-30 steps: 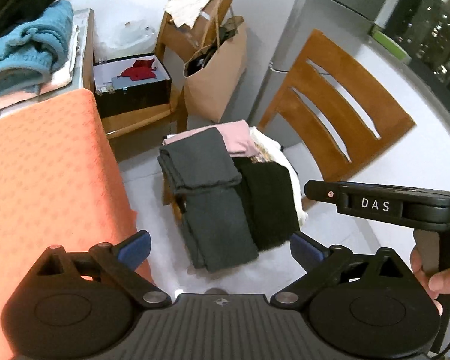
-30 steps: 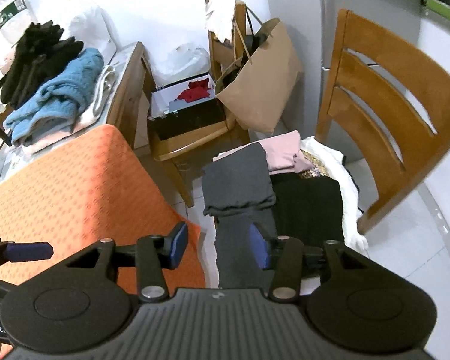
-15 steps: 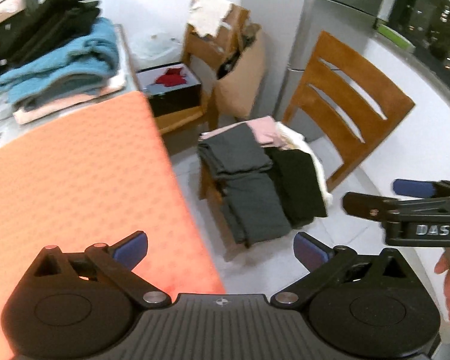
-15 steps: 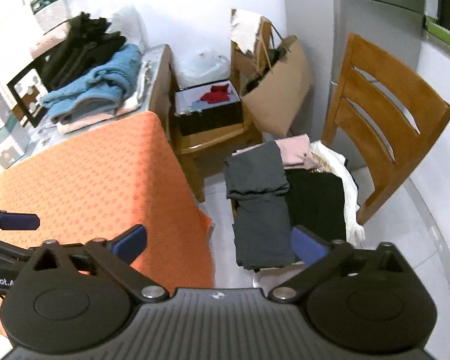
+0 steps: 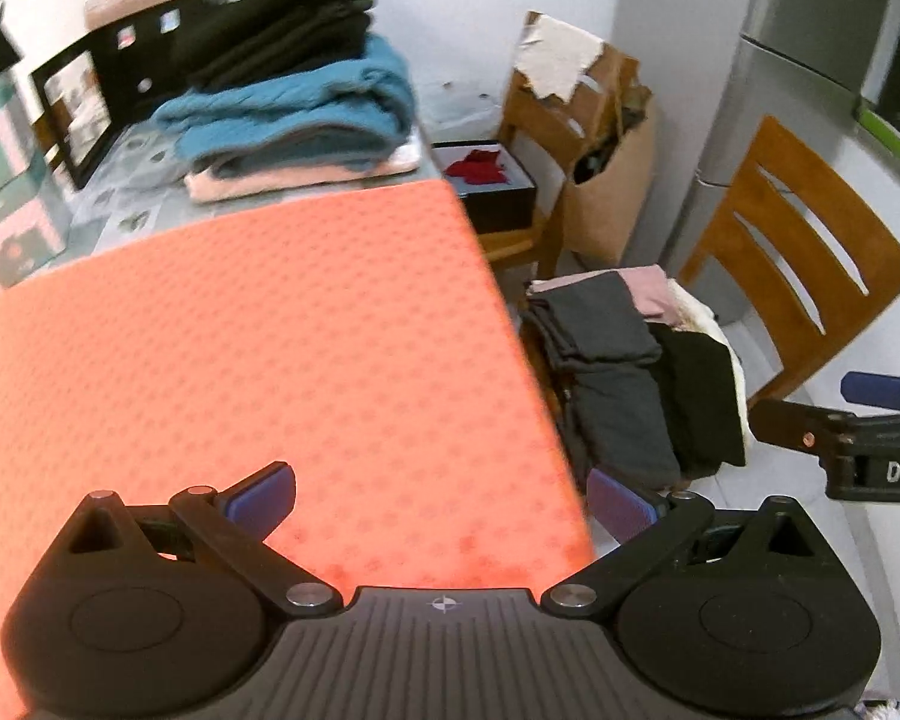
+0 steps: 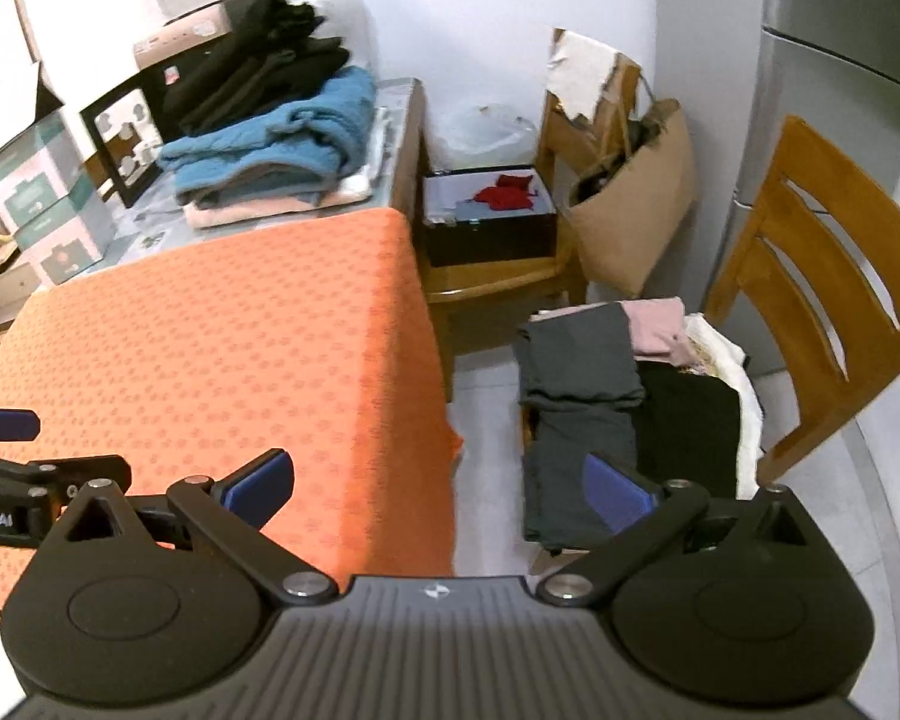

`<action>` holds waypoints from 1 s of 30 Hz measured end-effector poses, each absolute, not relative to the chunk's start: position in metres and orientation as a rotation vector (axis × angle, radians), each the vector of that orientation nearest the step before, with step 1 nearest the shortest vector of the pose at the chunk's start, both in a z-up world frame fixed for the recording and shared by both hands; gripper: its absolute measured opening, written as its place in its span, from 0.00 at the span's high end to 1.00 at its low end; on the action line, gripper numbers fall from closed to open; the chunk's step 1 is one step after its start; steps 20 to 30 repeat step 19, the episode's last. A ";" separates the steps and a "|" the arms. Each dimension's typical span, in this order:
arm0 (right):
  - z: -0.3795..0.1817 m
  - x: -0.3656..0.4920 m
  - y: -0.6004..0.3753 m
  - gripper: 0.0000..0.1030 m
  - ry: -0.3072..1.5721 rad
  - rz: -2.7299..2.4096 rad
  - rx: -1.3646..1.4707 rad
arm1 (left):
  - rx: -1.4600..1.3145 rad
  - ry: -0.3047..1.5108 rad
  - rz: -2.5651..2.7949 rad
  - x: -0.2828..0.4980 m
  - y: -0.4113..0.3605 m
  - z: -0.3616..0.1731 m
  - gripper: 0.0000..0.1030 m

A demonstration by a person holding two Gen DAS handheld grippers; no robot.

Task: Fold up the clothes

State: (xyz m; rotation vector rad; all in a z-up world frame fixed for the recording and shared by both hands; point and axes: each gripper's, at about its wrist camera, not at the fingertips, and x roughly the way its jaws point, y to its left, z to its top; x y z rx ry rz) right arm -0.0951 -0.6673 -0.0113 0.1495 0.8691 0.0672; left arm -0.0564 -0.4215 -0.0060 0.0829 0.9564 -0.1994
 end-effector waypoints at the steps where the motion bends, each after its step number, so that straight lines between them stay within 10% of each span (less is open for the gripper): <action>1: -0.011 -0.095 -0.656 0.00 0.865 0.066 0.142 | 0.082 0.955 -0.199 -0.056 -0.412 -0.006 0.00; 30: -0.022 -0.081 -0.441 0.00 0.826 -0.043 0.192 | 0.219 0.911 -0.278 -0.030 -0.225 -0.014 0.00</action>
